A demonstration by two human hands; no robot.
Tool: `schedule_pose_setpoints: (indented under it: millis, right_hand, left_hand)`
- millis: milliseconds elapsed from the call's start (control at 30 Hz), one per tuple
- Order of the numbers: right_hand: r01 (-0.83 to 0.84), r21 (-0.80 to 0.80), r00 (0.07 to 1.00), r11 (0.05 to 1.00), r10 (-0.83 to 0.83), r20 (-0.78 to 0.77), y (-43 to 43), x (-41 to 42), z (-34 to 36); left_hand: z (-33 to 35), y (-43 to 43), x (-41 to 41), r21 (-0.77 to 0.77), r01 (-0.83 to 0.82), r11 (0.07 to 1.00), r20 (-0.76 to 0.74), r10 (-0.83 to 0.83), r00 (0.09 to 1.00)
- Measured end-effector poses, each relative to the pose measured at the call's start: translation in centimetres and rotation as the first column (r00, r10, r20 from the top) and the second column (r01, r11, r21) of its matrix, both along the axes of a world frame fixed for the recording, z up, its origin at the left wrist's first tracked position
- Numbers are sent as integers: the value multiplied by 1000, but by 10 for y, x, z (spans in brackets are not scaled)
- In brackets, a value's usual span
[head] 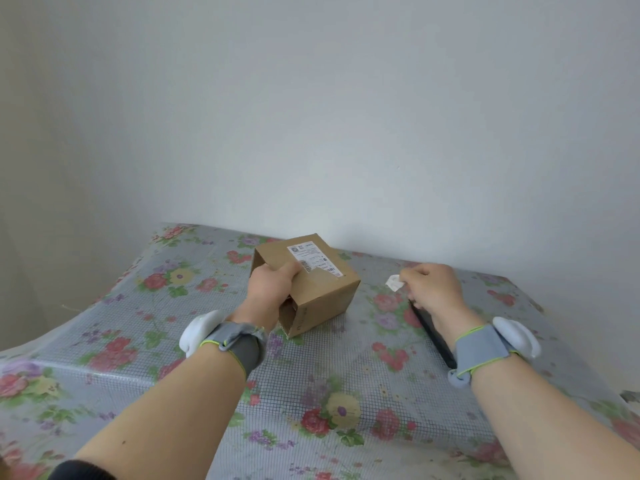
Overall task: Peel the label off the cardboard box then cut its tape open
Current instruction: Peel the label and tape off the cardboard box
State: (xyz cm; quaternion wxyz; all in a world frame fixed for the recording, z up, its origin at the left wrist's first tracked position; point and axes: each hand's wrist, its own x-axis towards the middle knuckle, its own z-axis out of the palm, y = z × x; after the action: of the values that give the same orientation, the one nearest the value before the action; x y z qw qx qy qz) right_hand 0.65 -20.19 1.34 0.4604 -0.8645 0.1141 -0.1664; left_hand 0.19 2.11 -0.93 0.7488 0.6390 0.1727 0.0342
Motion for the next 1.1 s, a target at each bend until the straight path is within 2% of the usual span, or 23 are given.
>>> schedule_pose_setpoints:
  millis: [100,200,333,433,667,833,1100]
  right_hand:
    - [19,220,999,975,-8,-51,-16,2,-6]
    - [32,373,996,927,0,-86,-22,-1,-8]
    - [83,452,994,888,-40,-104,-26,0,-13]
    - [92,491,994,866,-51,-97,-26,2,-15]
    - [161,507,987,847,-141,-78,-22,13,-21]
    - [176,404,984,897,-156,-81,-17,9,-27]
    - [139,330,990,934,-128,-54,-22,2,-26]
  left_hand:
    - [5,6,-2,-104,114,988,-38,-118,992]
    - [11,8,-4,-191,172,966,-37,-183,983]
    - [14,10,-3,-197,167,966,-34,-177,984]
    - [11,14,0,-147,116,982,-40,-123,992]
    - [10,24,3,118,133,984,-15,-133,991]
    - [14,23,8,333,181,925,5,-194,981]
    - [15,5,9,438,167,883,89,-228,970]
